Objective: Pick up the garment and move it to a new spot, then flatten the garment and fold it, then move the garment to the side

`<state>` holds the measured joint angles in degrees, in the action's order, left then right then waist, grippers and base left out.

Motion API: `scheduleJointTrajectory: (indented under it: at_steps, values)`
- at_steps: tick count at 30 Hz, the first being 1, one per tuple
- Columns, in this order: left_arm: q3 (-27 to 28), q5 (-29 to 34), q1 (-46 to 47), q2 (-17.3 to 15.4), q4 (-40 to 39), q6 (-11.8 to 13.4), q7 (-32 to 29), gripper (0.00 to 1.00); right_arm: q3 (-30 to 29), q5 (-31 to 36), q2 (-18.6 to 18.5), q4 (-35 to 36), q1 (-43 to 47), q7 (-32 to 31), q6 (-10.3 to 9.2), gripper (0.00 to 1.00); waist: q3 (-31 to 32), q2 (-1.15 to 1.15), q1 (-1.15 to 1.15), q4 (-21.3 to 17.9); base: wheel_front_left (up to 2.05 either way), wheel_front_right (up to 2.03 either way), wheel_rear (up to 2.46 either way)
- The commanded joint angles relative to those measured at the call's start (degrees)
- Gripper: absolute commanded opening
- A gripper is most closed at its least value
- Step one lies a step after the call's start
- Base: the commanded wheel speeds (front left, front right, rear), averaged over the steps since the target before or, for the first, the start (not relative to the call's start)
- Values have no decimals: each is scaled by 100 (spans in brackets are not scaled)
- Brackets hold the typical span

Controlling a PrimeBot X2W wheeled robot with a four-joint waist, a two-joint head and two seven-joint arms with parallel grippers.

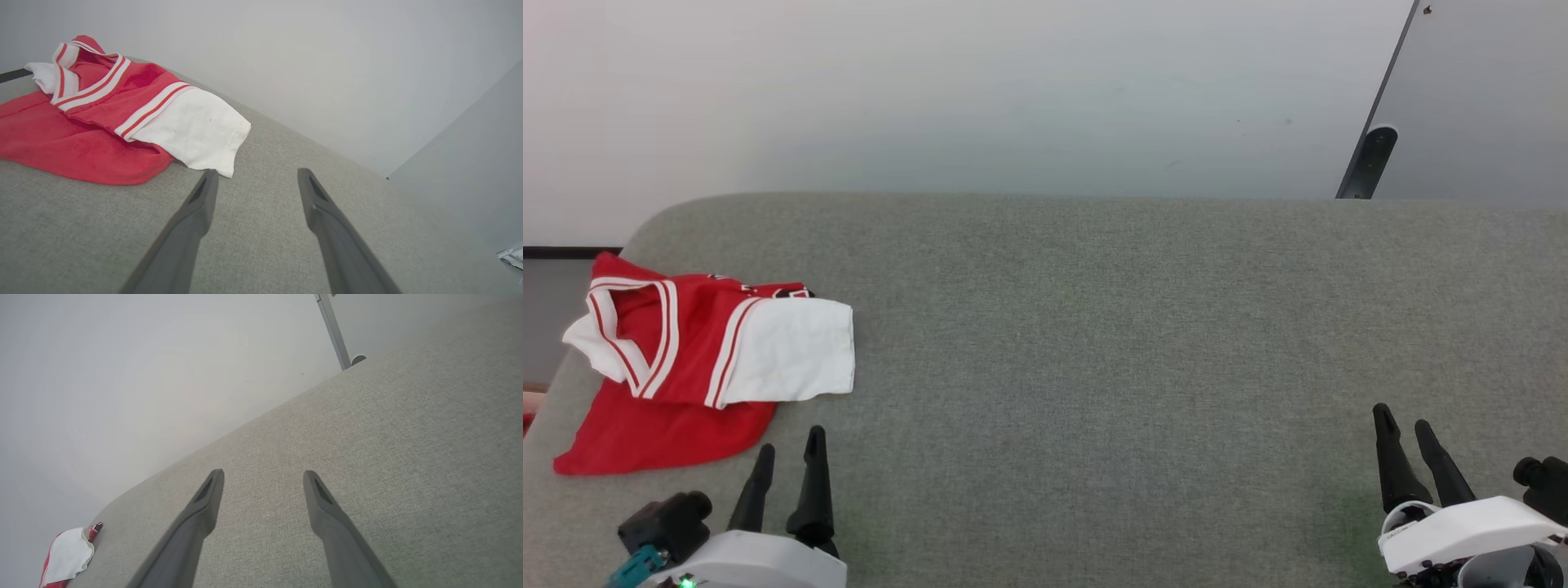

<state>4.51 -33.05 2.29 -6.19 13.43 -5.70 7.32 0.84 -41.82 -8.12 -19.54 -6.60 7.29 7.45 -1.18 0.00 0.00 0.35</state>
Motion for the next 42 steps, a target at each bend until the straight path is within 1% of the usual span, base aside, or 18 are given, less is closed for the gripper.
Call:
scheduleJointTrajectory:
  at_steps: [1,20,31,42]
  values:
    - [-10,221,30,-53,-82,28,59,100,48,184,-41,27,-143,63,3,100,-5,0,0,-3,0,0,0]
    - [-148,1331,-31,-139,-84,87,340,100,223,1419,-183,-107,-195,342,4,100,-23,0,0,4,0,0,0]
    - [-154,1868,-56,-183,-97,91,476,100,219,1944,-216,-131,-225,481,5,100,-57,0,0,-16,0,0,0]
    - [-173,2288,-51,-218,-19,0,608,100,125,2317,-227,-82,-196,608,5,100,-62,0,0,-41,0,0,0]
